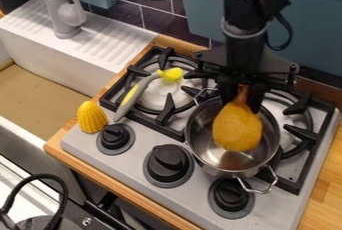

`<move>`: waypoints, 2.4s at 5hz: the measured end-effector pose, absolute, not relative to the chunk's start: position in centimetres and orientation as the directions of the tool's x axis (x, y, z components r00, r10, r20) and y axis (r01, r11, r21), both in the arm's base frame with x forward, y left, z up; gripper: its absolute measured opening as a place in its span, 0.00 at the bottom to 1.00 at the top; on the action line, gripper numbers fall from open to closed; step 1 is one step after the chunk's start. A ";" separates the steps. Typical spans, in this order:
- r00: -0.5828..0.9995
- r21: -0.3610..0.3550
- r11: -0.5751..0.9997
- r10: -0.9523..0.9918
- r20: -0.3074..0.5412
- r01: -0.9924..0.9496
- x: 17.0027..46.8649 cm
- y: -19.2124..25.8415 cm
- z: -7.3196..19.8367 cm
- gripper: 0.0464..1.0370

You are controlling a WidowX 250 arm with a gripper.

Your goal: Puts the orange object in the pot

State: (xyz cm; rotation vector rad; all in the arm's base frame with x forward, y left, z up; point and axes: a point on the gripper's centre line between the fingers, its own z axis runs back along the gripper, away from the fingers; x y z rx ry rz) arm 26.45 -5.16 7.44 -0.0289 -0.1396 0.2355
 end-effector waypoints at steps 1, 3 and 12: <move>0.964 -0.041 0.973 0.232 0.126 -0.229 26.2 -4.9 7.3 0.26; 0.967 -0.022 0.972 0.233 0.103 -0.232 25.9 -4.4 7.2 0.59; 0.977 -0.031 0.980 0.196 0.079 -0.194 27.7 2.4 10.5 0.96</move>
